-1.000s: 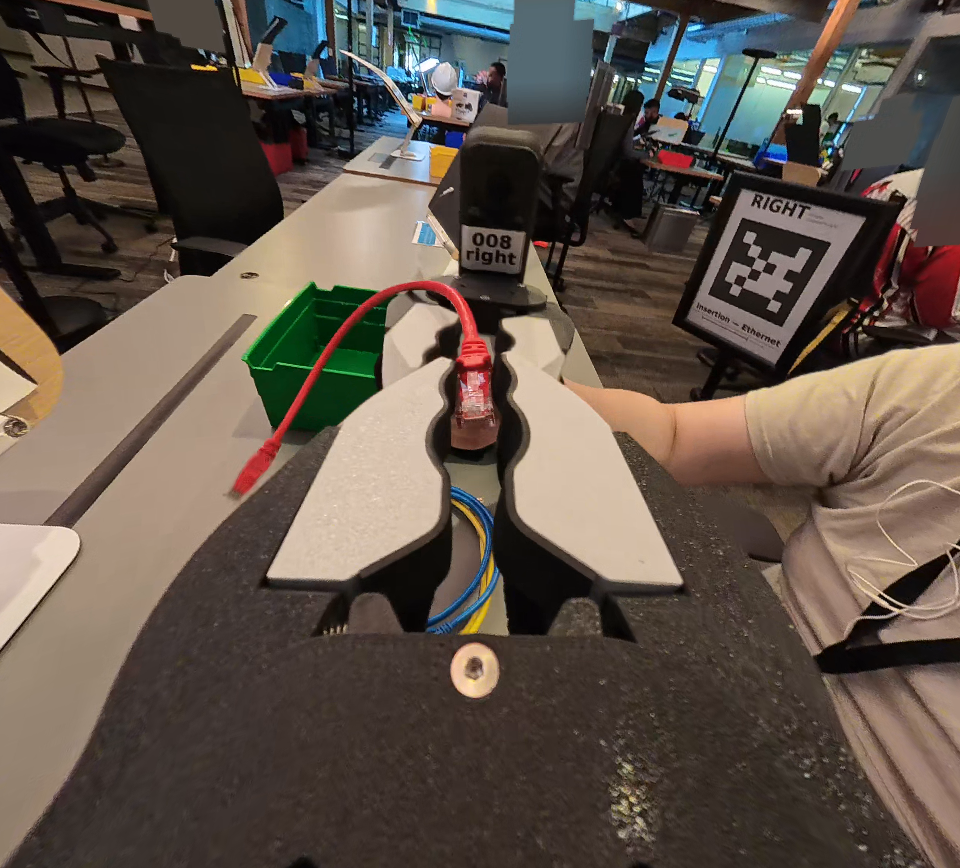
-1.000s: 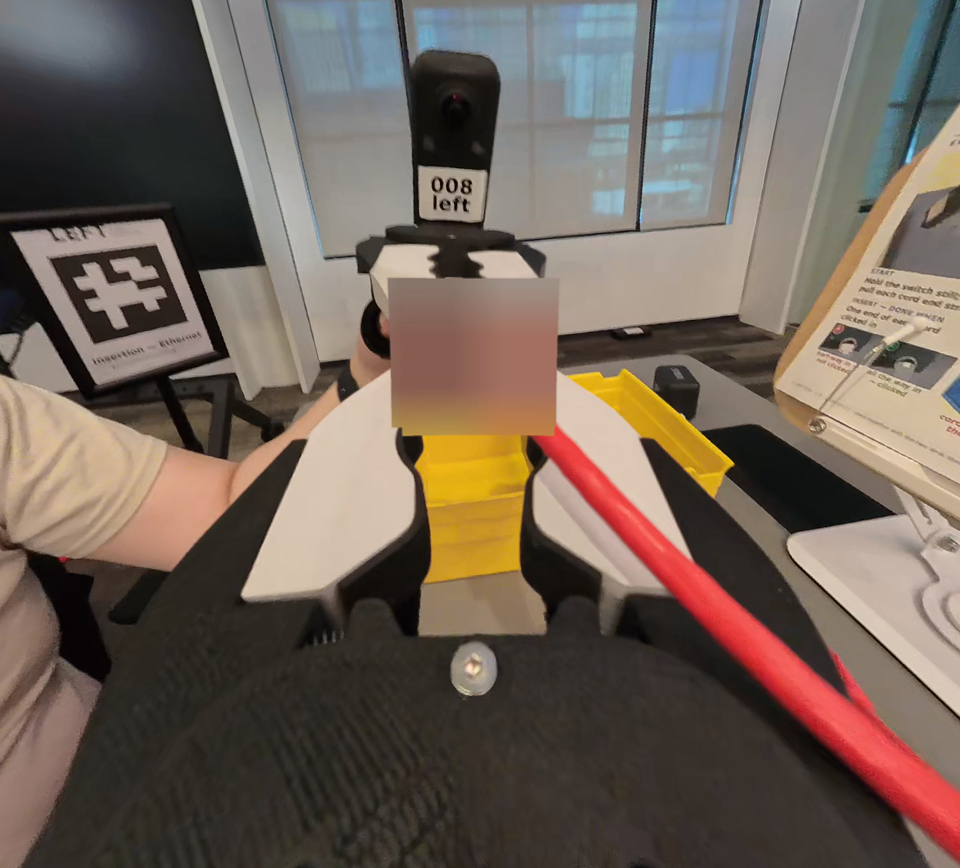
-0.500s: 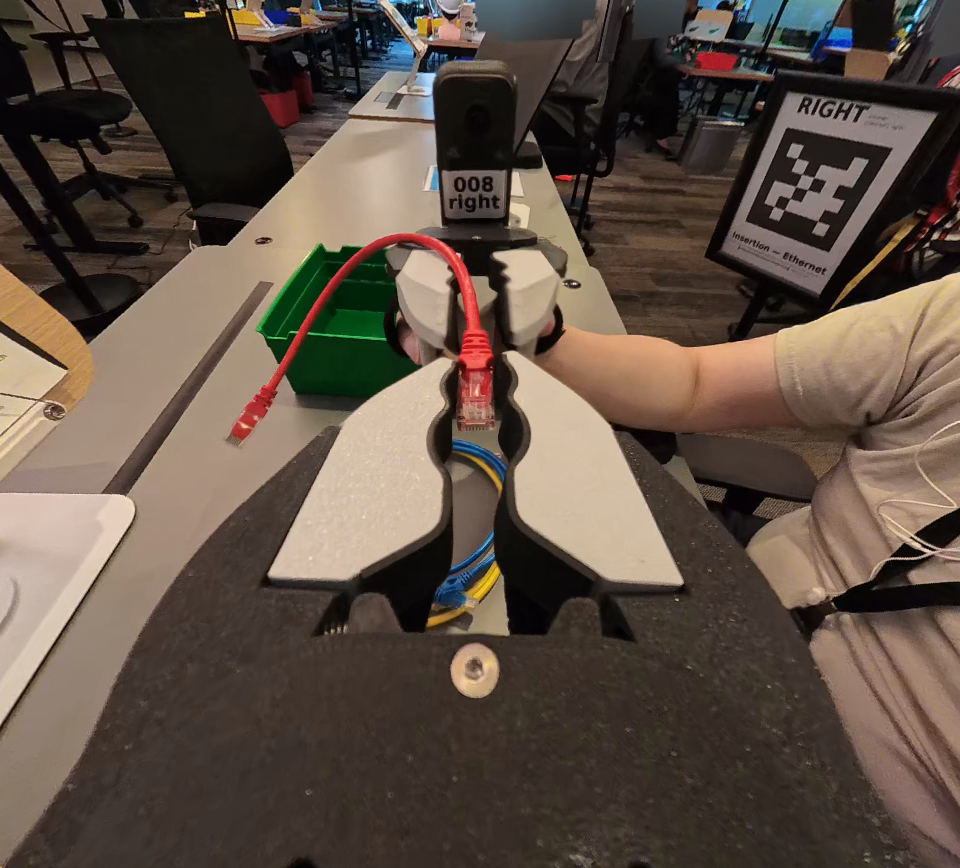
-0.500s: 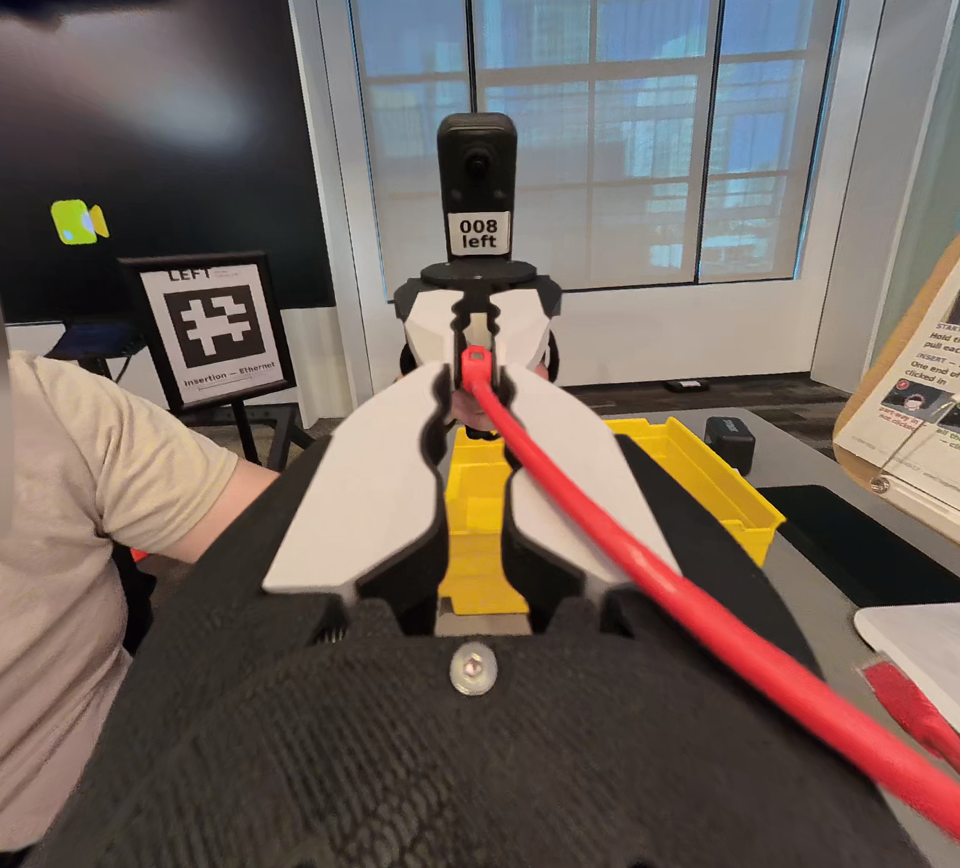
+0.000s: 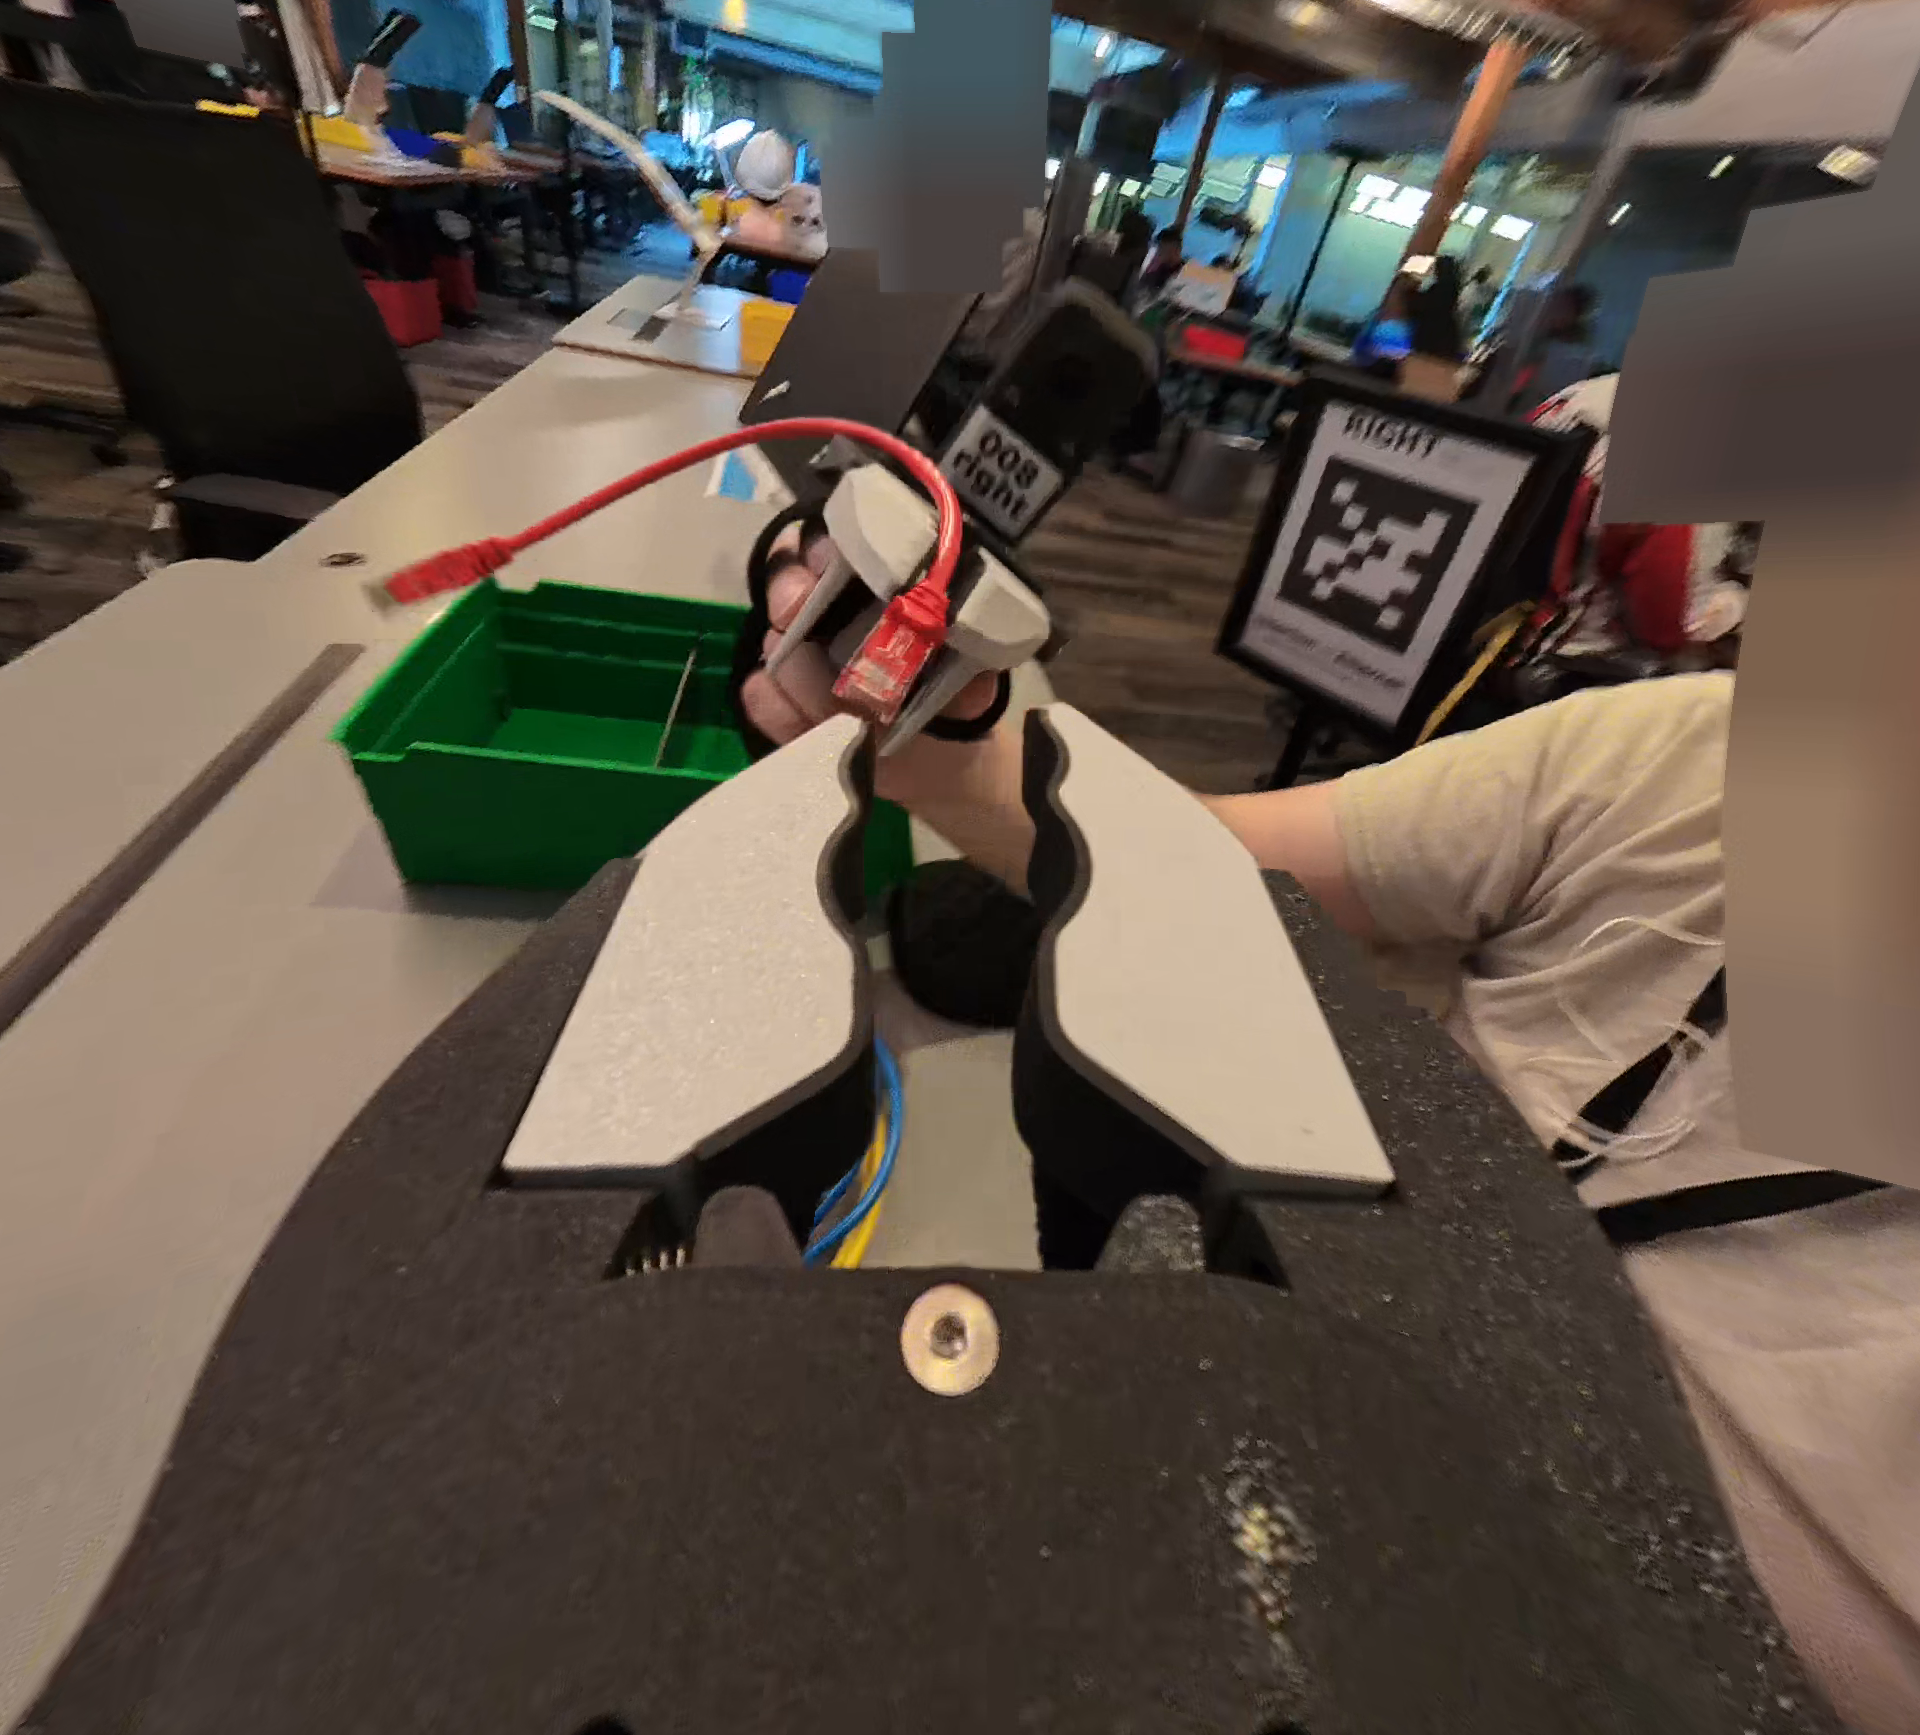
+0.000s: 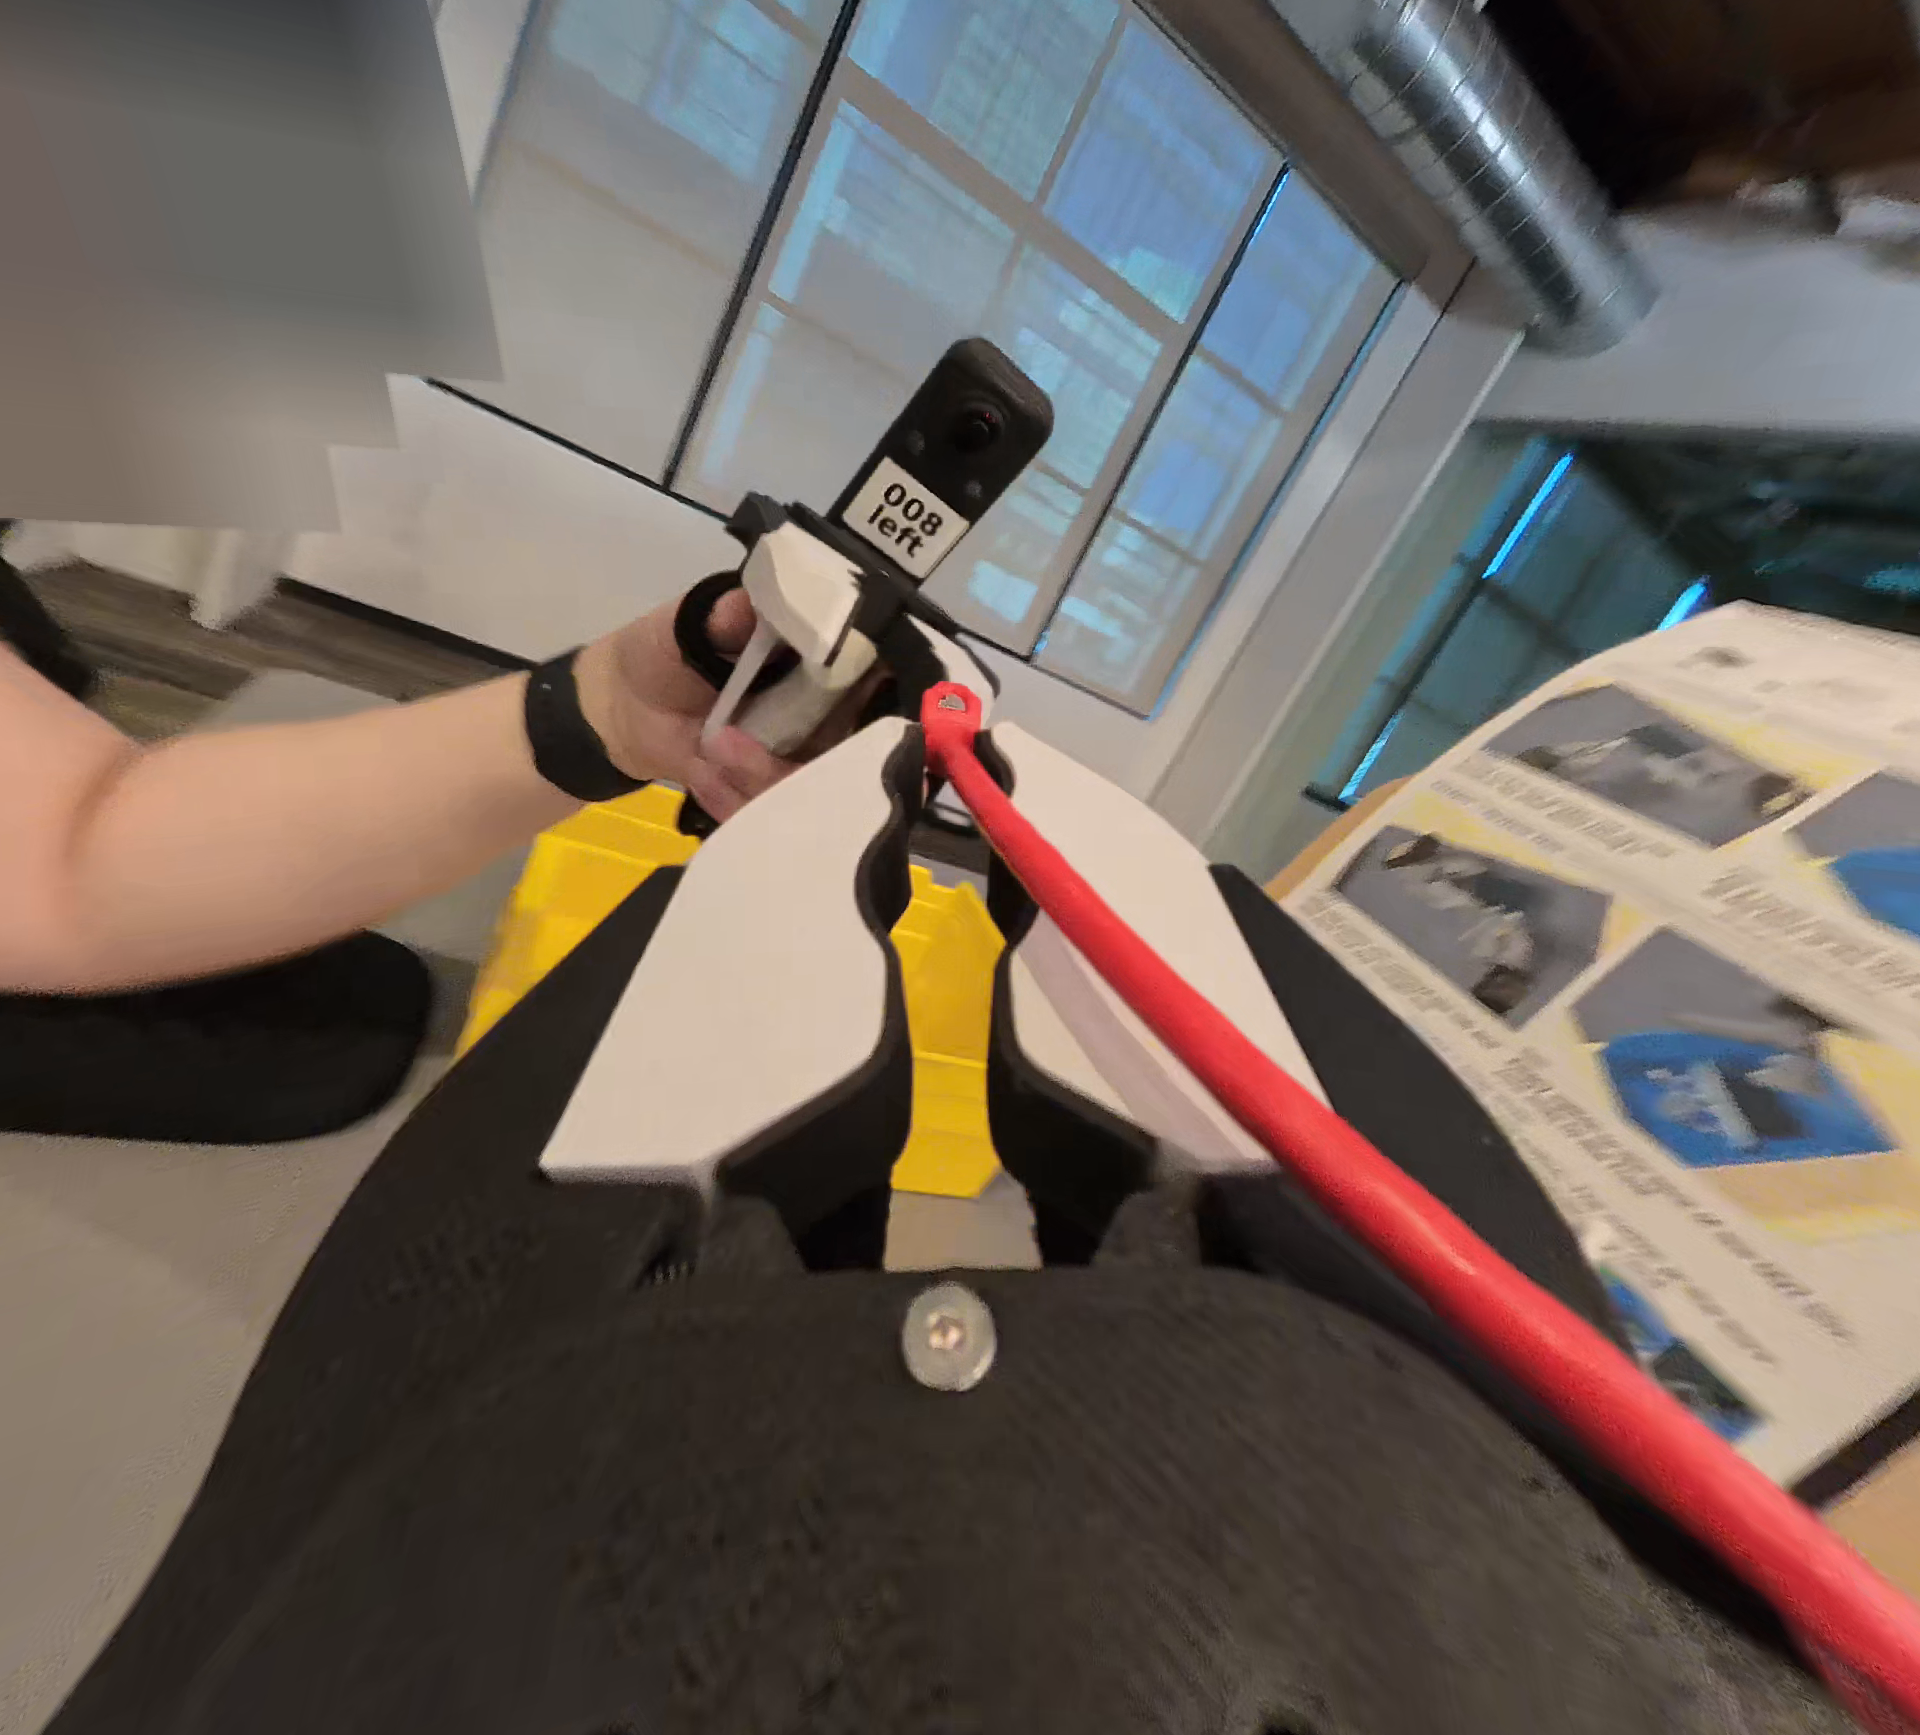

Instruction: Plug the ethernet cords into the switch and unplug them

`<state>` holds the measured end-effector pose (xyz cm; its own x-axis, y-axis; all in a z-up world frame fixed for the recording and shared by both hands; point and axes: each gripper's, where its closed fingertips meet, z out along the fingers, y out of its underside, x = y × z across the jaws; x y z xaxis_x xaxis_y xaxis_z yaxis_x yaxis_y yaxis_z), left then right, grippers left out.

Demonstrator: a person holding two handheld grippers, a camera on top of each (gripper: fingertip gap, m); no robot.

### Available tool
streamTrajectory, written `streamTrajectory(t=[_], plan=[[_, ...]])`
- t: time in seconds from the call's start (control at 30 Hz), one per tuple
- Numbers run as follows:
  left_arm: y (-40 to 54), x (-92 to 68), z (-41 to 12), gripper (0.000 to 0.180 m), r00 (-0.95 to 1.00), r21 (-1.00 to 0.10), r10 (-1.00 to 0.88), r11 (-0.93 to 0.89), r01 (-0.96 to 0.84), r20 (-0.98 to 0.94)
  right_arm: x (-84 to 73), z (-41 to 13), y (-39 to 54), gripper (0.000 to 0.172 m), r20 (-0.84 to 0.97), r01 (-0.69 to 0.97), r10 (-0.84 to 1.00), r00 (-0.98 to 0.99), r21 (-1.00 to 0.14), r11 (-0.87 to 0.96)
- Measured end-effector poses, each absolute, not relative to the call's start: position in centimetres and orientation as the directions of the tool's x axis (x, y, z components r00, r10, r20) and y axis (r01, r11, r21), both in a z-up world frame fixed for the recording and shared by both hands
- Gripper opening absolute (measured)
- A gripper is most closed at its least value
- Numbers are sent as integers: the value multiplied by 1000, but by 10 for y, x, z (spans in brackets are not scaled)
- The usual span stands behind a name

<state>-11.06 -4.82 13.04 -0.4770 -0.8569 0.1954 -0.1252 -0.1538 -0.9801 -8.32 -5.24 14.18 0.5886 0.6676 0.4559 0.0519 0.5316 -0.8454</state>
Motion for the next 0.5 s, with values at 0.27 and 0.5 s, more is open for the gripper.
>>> streamTrajectory(t=[0.27,0.5], plan=[[-62,-92,135,29,-559,-937,-755,-320,-143,343,-83,145,-69,10,665,217,506,549,-698,682],[-68,-87,136,16,-585,-934,-736,-334,-125,341,-83,144,-74,10,687,219,509,519,-682,697]])
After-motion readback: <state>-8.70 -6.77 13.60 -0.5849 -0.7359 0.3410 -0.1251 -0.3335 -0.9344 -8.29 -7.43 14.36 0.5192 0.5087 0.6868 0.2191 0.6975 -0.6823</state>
